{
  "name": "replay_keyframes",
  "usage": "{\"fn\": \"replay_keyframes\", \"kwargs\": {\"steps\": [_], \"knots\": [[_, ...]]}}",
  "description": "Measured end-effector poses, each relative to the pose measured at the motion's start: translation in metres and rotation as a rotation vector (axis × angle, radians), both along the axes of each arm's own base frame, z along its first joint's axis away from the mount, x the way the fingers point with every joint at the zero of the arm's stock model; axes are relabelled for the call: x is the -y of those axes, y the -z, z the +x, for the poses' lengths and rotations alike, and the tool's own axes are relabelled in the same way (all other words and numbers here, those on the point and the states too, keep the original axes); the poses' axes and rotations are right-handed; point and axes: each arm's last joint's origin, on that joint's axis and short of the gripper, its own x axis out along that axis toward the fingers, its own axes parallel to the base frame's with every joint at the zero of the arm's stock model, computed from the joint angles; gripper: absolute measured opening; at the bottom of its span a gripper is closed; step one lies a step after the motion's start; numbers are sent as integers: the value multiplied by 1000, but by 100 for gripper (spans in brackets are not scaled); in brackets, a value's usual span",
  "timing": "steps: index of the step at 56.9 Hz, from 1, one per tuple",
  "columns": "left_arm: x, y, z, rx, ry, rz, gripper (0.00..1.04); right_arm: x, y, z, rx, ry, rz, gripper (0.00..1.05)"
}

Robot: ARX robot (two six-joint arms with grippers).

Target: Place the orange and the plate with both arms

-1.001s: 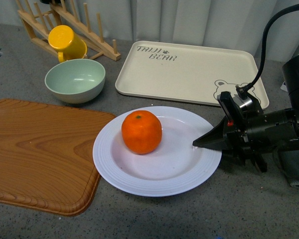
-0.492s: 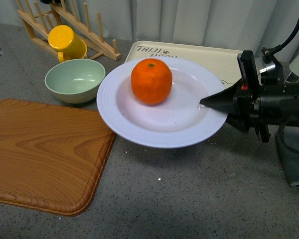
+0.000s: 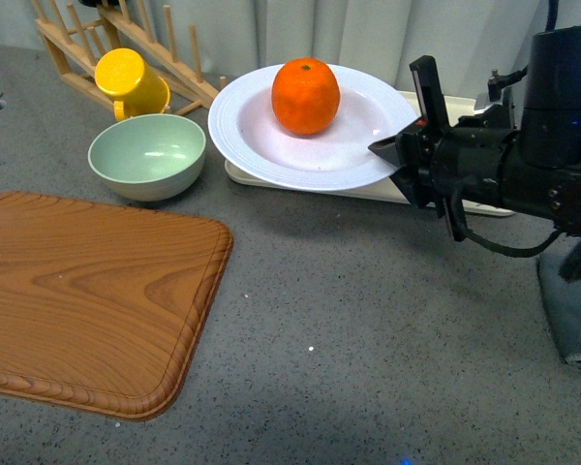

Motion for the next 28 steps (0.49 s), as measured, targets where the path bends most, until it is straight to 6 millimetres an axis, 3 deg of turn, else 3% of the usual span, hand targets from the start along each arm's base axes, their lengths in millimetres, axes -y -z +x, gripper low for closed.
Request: {"fn": "replay_keyframes", "kwargs": {"steps": [16, 28], "knots": [[0, 0, 0, 0, 0, 0, 98, -27, 14, 32, -52, 138, 42, 4], [0, 0, 0, 0, 0, 0, 98, -51, 23, 39, -96, 169, 48, 4]]}}
